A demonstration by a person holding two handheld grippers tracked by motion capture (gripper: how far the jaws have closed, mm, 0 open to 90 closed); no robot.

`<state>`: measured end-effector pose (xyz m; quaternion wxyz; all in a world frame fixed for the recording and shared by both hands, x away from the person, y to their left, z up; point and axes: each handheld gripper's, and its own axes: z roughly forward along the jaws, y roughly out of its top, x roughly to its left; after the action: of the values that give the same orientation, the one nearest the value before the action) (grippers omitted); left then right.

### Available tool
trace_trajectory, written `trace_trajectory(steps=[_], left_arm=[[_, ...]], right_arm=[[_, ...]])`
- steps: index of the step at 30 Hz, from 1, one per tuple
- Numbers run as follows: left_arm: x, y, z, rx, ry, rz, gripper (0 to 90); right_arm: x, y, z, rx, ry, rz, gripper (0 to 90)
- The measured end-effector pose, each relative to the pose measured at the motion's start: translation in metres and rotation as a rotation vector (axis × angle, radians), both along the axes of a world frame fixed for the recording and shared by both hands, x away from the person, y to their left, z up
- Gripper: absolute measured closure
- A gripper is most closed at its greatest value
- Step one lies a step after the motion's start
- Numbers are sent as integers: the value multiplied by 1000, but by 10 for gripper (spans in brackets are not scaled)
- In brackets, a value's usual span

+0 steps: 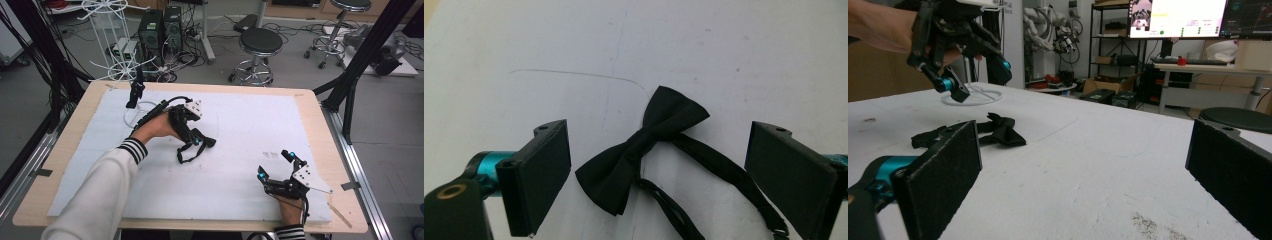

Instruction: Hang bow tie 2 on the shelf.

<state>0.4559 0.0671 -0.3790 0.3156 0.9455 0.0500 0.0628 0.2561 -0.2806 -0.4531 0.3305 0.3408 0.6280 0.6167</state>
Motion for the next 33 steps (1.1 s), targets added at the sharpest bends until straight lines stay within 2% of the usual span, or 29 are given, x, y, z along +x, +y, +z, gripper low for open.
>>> trace_trajectory(steps=[5, 9, 11, 14, 18, 25, 27, 33], left_arm=[[5, -10, -7, 49, 1, -13, 127], [9, -14, -12, 62, -1, -11, 164], [12, -14, -17, 102, -9, -12, 176], [14, -14, -24, 147, 1, -5, 188], [16, -14, -27, 152, -2, 5, 240], [16, -14, -28, 191, -28, 12, 344], [16, -14, -29, 208, -43, 10, 416], [15, -19, -31, 236, -62, -1, 442]], right_arm=[[-1, 0, 0, 4, 1, 2, 7], [0, 0, 0, 4, 0, 2, 7], [0, 0, 0, 4, 0, 3, 8], [0, 0, 0, 3, 1, 3, 7], [0, 0, 0, 3, -1, 1, 7], [0, 0, 0, 2, -1, 1, 7], [0, 0, 0, 3, -1, 2, 7], [0, 0, 0, 4, -1, 2, 7]])
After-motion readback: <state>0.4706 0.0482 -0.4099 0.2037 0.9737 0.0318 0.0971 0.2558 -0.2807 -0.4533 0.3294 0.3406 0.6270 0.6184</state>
